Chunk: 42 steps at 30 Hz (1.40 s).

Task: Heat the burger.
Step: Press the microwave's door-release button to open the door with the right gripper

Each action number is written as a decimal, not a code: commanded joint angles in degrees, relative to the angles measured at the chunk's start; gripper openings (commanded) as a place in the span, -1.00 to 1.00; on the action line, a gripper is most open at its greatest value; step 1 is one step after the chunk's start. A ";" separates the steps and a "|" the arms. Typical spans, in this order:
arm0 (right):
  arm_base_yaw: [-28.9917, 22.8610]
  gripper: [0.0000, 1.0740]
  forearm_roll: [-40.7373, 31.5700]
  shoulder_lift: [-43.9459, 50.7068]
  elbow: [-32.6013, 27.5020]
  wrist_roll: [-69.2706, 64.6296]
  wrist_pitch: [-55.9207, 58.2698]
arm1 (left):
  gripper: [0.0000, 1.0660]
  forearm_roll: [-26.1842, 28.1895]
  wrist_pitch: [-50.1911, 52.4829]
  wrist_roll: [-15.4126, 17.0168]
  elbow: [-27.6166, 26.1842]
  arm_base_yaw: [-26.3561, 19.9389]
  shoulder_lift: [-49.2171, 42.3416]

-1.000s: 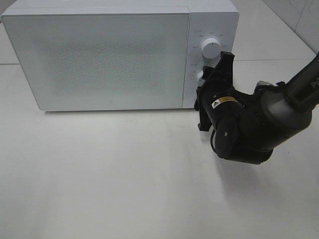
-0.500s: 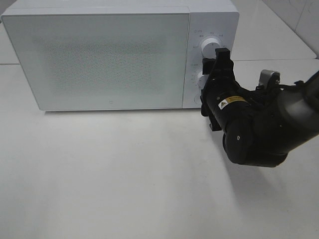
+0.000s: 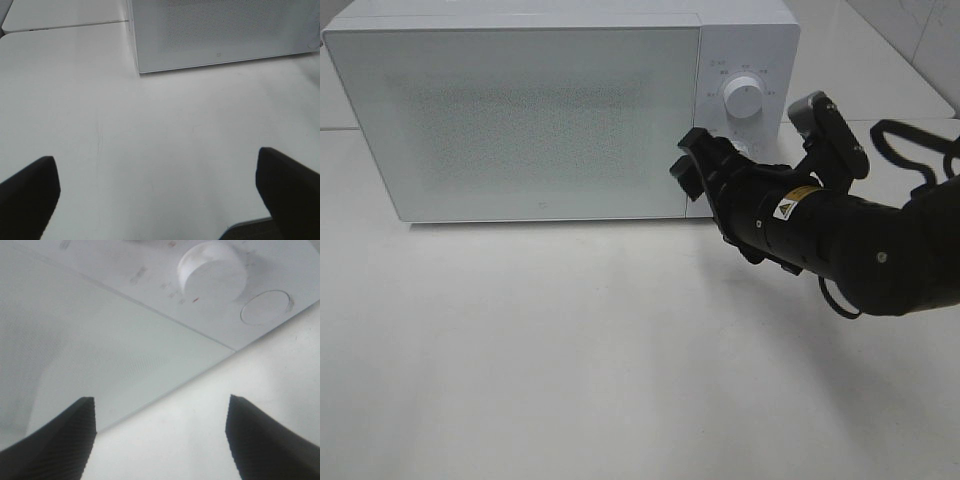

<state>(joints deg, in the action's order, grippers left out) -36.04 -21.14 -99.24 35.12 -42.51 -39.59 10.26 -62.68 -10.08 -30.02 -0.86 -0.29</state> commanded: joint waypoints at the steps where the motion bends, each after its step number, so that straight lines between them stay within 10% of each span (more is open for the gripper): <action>1: 0.00 0.35 3.55 3.72 -0.17 8.25 7.79 | 0.88 0.29 0.86 0.46 0.11 0.23 -1.09; 16: 0.00 0.35 6.88 20.68 0.46 45.95 49.50 | 0.88 0.29 0.86 0.46 0.11 0.23 -1.09; 42: 0.00 0.35 13.24 60.79 0.86 45.49 88.41 | 0.88 0.29 0.86 0.46 0.11 0.23 -1.09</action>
<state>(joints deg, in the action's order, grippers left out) -36.04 -8.19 -39.53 35.64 2.98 47.67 10.26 -62.68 -10.08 -30.02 -0.86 -0.29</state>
